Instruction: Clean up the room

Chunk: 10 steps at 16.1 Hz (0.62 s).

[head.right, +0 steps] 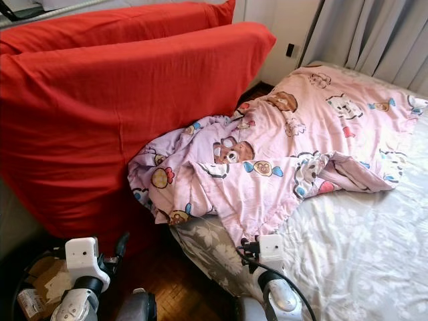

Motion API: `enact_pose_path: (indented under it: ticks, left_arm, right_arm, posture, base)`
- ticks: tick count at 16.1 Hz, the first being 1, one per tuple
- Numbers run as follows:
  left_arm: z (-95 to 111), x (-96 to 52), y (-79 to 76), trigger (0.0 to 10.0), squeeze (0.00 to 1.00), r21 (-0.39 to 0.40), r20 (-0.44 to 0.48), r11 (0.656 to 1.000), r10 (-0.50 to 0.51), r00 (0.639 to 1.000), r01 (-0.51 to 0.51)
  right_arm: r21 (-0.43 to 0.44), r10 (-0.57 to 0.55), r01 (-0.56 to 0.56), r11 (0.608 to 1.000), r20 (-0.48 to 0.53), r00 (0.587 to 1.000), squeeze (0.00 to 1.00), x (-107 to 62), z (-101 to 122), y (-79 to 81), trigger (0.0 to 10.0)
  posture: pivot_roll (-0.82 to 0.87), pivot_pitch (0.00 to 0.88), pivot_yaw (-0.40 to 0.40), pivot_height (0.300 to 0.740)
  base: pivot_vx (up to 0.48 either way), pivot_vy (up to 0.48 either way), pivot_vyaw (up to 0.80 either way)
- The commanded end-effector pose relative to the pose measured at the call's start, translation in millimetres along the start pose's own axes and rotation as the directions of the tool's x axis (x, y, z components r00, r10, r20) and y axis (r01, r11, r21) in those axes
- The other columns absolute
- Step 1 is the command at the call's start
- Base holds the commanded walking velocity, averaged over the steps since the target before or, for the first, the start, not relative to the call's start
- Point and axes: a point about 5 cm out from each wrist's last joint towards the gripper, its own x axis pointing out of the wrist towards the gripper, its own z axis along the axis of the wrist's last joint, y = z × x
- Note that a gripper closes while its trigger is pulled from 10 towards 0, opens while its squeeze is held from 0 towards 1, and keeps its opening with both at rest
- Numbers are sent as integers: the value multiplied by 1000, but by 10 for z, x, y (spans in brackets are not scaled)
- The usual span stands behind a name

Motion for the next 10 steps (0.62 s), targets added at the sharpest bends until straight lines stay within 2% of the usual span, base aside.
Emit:
enact_pose_path:
  ticks: [1,3,10]
  left_arm:
    - [-13,-33,1,10000,0,-17,-11,1000,10,1000,-10]
    - [-25,-54,1,10000,0,-17,-21,1000,9,1000,-9]
    - [-38,-111,31,10000,0,-6,-33,1000,9,999,-10]
  right_arm:
    - [1,9,-9,1000,-28,1000,0,9,-22,13,10000]
    - [-6,27,-27,1000,-17,999,0,4,-19,35,10000]
    - [-12,36,-37,999,-47,998,0,-33,-110,77,10000]
  posture:
    - [56,148,-48,625]
    - [60,152,-48,605]
    - [71,168,-45,605]
  base:
    - [0,0,0]
    - [0,0,0]
    - [0,0,0]
